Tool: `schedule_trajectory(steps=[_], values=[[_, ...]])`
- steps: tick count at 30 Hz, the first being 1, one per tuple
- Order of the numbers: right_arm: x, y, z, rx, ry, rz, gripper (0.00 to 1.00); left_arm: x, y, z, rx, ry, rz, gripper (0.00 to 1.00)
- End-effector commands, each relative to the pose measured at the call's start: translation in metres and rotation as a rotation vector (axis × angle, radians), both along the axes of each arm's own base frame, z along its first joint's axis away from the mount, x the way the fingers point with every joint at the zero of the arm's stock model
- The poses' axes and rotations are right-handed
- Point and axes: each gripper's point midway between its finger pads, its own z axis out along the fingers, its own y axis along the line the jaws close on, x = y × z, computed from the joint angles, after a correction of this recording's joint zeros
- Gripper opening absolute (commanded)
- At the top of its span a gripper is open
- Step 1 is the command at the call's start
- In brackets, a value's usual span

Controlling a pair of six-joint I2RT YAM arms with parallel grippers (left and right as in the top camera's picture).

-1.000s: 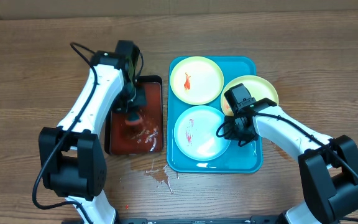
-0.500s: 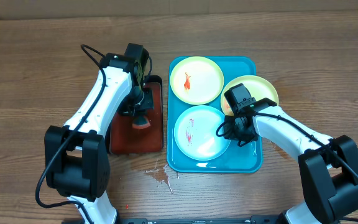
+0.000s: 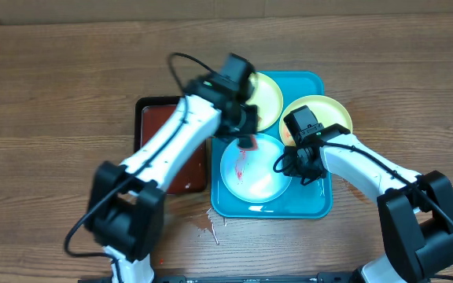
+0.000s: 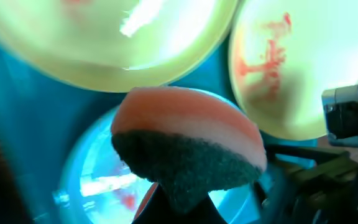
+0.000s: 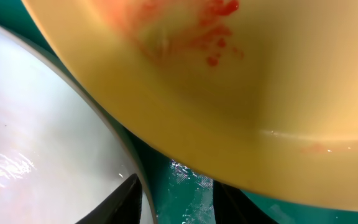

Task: Clean dirty plates on tray and stack at the side
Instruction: 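Scrub the white plate with the sponge while the right gripper holds it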

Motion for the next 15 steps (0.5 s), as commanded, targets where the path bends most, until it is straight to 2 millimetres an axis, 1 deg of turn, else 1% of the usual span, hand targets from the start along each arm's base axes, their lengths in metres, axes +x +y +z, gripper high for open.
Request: schedule_trajectory(steps=[1, 2, 4, 6, 8, 12, 14, 15], values=[[-0.004, -0.007, -0.005, -0.030, 0.015, -0.015, 0.39, -0.010, -0.013, -0.038, 0.020, 0.089, 0.032, 0.04], [-0.004, -0.007, -0.005, -0.030, 0.015, -0.015, 0.39, -0.010, -0.014, -0.045, 0.032, 0.093, 0.030, 0.04], [-0.004, -0.007, -0.005, -0.030, 0.017, -0.015, 0.39, -0.009, -0.010, -0.061, 0.079, 0.103, 0.043, 0.04], [-0.005, -0.008, -0.005, -0.031, 0.019, -0.015, 0.39, -0.010, -0.001, -0.075, 0.131, 0.121, 0.056, 0.04], [-0.006, -0.008, -0.005, -0.032, 0.021, -0.015, 0.39, -0.010, 0.009, -0.084, 0.179, 0.131, 0.069, 0.04], [-0.006, -0.008, -0.005, -0.032, 0.021, -0.015, 0.39, -0.011, 0.024, -0.091, 0.236, 0.149, 0.078, 0.04], [-0.006, -0.008, -0.005, -0.033, 0.021, -0.015, 0.38, -0.011, 0.035, -0.091, 0.284, 0.143, 0.084, 0.04], [-0.006, -0.008, -0.005, -0.033, 0.021, -0.015, 0.39, -0.010, 0.045, -0.090, 0.335, 0.136, 0.089, 0.04]])
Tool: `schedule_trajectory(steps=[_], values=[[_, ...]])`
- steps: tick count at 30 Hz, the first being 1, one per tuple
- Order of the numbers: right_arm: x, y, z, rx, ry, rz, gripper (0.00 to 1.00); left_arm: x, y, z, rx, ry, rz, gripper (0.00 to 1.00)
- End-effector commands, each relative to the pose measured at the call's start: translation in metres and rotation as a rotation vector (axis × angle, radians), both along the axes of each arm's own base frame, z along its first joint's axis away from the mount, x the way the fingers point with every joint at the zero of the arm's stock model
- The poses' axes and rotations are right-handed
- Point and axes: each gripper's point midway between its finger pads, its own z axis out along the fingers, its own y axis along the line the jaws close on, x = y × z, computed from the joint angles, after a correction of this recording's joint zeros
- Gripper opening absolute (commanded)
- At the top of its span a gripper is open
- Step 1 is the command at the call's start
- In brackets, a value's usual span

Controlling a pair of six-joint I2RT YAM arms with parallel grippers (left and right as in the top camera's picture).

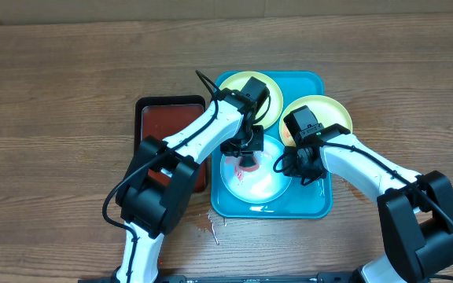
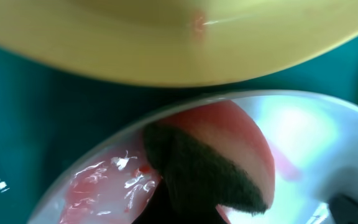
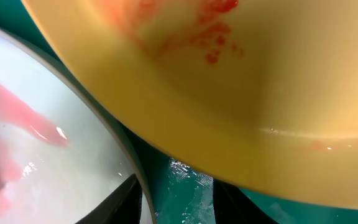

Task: Clean dirty plates on tray and stack at the side
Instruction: 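Scrub the white plate with the sponge while the right gripper holds it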

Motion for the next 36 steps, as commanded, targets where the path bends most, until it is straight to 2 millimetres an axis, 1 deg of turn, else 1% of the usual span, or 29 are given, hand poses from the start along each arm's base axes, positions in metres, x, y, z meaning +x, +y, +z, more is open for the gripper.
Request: schedule_trajectory(steps=[1, 2, 3, 4, 6, 8, 10, 12, 16, 17, 19, 24, 28, 30, 32, 34, 36], values=[[-0.005, -0.008, -0.005, -0.033, 0.018, -0.015, 0.39, 0.010, 0.039, -0.003, 0.175, -0.039, 0.027, 0.04], [-0.005, -0.008, -0.005, -0.033, 0.018, -0.015, 0.39, 0.011, 0.048, -0.003, 0.224, -0.048, 0.025, 0.04], [-0.005, -0.008, -0.005, -0.033, 0.018, -0.015, 0.39, 0.011, 0.054, -0.002, 0.254, -0.055, 0.022, 0.04], [-0.005, -0.008, -0.005, -0.033, 0.017, -0.015, 0.38, 0.012, 0.055, -0.002, 0.264, -0.060, 0.007, 0.04], [-0.005, -0.008, -0.005, -0.033, 0.017, -0.015, 0.39, 0.012, 0.050, -0.002, 0.237, -0.059, -0.020, 0.04], [-0.005, -0.008, -0.005, -0.033, 0.017, -0.015, 0.38, 0.011, 0.039, -0.003, 0.175, -0.044, -0.040, 0.04], [-0.005, -0.008, -0.005, -0.033, 0.017, -0.015, 0.38, 0.006, 0.021, -0.004, 0.076, -0.012, -0.068, 0.04], [-0.005, -0.008, -0.005, -0.033, 0.017, -0.015, 0.38, -0.002, -0.003, -0.003, -0.062, 0.037, -0.100, 0.04], [-0.005, -0.008, -0.005, -0.033, 0.017, -0.015, 0.38, -0.021, -0.043, -0.001, -0.287, 0.155, -0.119, 0.04], [-0.005, -0.008, -0.005, -0.033, 0.017, -0.015, 0.38, -0.025, -0.048, -0.002, -0.314, 0.179, -0.123, 0.04], [-0.005, -0.008, -0.005, -0.033, 0.018, -0.015, 0.38, -0.033, -0.051, -0.005, -0.322, 0.215, -0.126, 0.04], [-0.005, -0.008, -0.005, -0.033, 0.018, -0.015, 0.38, -0.047, -0.043, -0.005, -0.280, 0.260, -0.154, 0.04], [-0.004, -0.008, -0.005, -0.032, 0.015, -0.015, 0.38, -0.048, -0.023, -0.010, -0.170, 0.258, -0.145, 0.04], [-0.004, -0.008, -0.005, -0.032, 0.015, -0.015, 0.38, -0.043, -0.007, -0.012, -0.075, 0.236, -0.130, 0.04], [-0.004, -0.008, -0.005, -0.032, 0.015, -0.015, 0.38, -0.036, 0.016, -0.011, 0.064, 0.200, -0.119, 0.04], [-0.004, -0.008, -0.005, -0.032, 0.015, -0.015, 0.38, -0.027, 0.046, -0.009, 0.240, 0.146, -0.103, 0.04], [-0.004, -0.008, -0.005, -0.032, 0.014, -0.015, 0.37, -0.020, 0.066, -0.007, 0.355, 0.107, -0.092, 0.04]])
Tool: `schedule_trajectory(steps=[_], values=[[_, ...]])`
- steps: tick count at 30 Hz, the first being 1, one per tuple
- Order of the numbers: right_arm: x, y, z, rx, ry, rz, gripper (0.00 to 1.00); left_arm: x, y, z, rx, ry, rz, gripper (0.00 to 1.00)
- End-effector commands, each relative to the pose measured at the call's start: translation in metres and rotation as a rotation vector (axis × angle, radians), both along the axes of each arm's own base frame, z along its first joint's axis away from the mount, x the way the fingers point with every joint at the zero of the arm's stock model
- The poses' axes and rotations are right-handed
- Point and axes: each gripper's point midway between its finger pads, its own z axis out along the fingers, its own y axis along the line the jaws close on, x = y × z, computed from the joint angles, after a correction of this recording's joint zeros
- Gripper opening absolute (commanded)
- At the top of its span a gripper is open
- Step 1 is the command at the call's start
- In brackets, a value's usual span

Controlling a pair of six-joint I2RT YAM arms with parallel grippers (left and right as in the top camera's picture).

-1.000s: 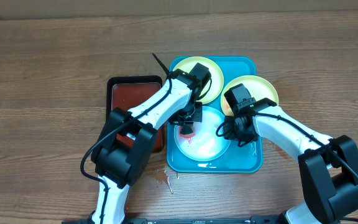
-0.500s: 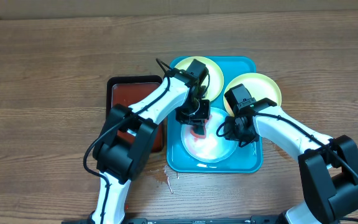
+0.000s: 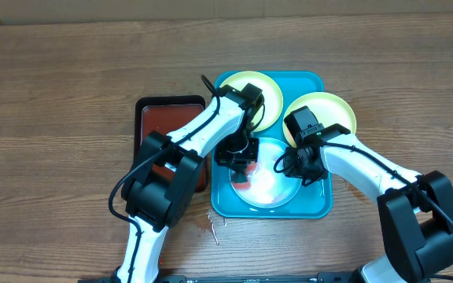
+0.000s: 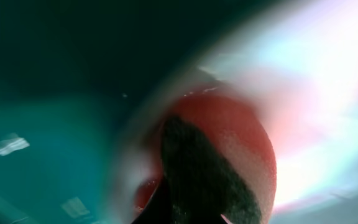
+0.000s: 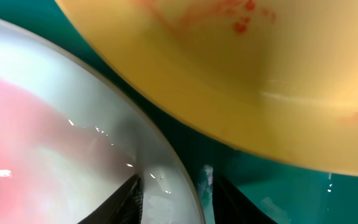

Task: Clean dirty plates on tray and stack at the side
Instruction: 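Scrub the white plate with the sponge while the right gripper holds it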

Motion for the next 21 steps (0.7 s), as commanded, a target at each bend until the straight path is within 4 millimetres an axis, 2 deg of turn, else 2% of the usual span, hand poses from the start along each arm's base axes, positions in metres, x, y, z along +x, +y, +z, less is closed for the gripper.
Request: schedule_trajectory(steps=[1, 2, 8, 11, 15, 21], values=[[-0.002, -0.005, -0.005, -0.018, 0.006, -0.013, 0.35, 0.025, 0.046, -0.005, 0.286, -0.143, -0.033, 0.04], [-0.002, -0.005, -0.005, -0.018, 0.006, -0.013, 0.33, 0.027, 0.050, -0.004, 0.303, -0.150, -0.034, 0.04], [0.004, -0.004, -0.004, -0.022, -0.021, -0.014, 0.05, 0.040, 0.060, 0.002, 0.303, -0.164, 0.005, 0.04], [0.009, -0.002, -0.003, -0.011, -0.041, 0.013, 0.04, 0.050, 0.058, 0.012, 0.268, -0.174, 0.032, 0.04], [0.012, 0.000, -0.003, -0.004, -0.054, 0.031, 0.04, 0.056, 0.033, 0.017, 0.134, -0.166, 0.047, 0.04], [0.016, 0.001, -0.002, -0.001, -0.071, 0.030, 0.04, 0.041, -0.030, 0.015, -0.143, -0.100, 0.023, 0.04]])
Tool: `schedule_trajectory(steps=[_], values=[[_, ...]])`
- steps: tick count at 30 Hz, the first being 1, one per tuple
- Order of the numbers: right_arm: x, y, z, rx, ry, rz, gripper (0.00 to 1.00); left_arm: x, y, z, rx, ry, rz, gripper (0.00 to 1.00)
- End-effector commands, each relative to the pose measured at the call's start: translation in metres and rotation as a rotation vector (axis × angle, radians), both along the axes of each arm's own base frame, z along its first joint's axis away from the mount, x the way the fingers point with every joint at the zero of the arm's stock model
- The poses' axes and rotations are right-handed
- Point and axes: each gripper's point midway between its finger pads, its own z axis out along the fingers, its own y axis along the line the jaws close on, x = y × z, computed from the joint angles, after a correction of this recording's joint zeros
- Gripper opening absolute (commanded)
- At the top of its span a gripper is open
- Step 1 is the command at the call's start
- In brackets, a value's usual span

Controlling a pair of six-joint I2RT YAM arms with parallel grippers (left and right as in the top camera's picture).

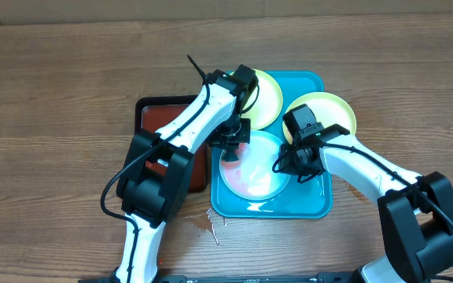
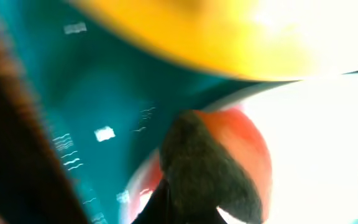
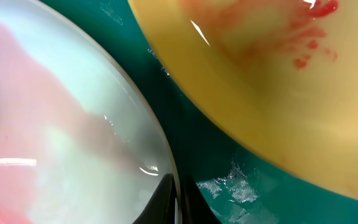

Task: Clean dirty plates on tray and stack at the side
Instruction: 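Scrub the white plate with the sponge while the right gripper holds it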

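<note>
A teal tray [image 1: 313, 206] holds a pale plate [image 1: 262, 181] filmed with pink and two yellow plates. The right yellow plate [image 1: 325, 114] carries red smears [image 3: 316, 37]; the left yellow plate [image 1: 266, 98] lies behind my left arm. My left gripper [image 1: 230, 148] is shut on an orange sponge [image 2: 229, 155] with a dark scrub face, pressed at the pale plate's upper-left rim. My right gripper [image 1: 288, 167] is shut on that plate's right rim [image 3: 166, 163], one finger on each side of the edge.
A dark tray with a reddish-brown inside [image 1: 160, 118] sits left of the teal tray, under my left arm. Small red drips [image 1: 211, 224] mark the wooden table in front of the teal tray's left corner.
The sponge has moved from the pale plate's lower left to its upper-left rim. My right gripper's fingers, spread astride the rim before, are now pinched on it.
First my left gripper held the sponge above the tray while a red streak lay on the pale plate. Then the sponge was on the plate's upper middle, later at its lower left, now at the upper-left rim. The streak has become a thin pink film.
</note>
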Motion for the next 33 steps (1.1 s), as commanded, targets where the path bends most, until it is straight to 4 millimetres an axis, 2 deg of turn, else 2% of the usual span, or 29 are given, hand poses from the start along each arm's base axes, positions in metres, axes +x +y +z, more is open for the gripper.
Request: schedule_trajectory(steps=[1, 6, 9, 13, 17, 22, 26, 30, 33], values=[[0.003, -0.016, -0.007, -0.076, -0.016, -0.017, 0.04, -0.019, -0.038, -0.004, -0.143, 0.075, -0.041, 0.04], [0.003, -0.016, -0.007, -0.076, -0.015, -0.017, 0.04, -0.043, -0.057, -0.014, -0.141, 0.110, -0.070, 0.04], [0.003, -0.016, -0.007, -0.076, -0.015, -0.017, 0.04, -0.057, -0.050, -0.021, -0.084, 0.132, -0.087, 0.04], [0.003, -0.016, -0.007, -0.077, -0.013, -0.017, 0.04, -0.053, -0.025, -0.025, 0.037, 0.113, -0.067, 0.04], [0.002, -0.017, -0.007, -0.078, -0.011, -0.016, 0.04, -0.041, 0.014, -0.026, 0.226, 0.047, -0.077, 0.04], [0.002, -0.016, -0.007, -0.078, -0.012, -0.016, 0.04, -0.034, 0.051, -0.031, 0.425, -0.029, -0.087, 0.04], [0.002, -0.016, -0.007, -0.078, -0.012, -0.016, 0.04, -0.023, 0.077, -0.016, 0.567, -0.099, -0.041, 0.04], [0.002, -0.017, -0.007, -0.078, -0.012, -0.016, 0.04, -0.013, 0.077, -0.006, 0.555, -0.126, -0.012, 0.04], [0.002, -0.016, -0.007, -0.078, -0.012, -0.016, 0.04, -0.012, 0.057, -0.011, 0.445, -0.102, -0.043, 0.04]])
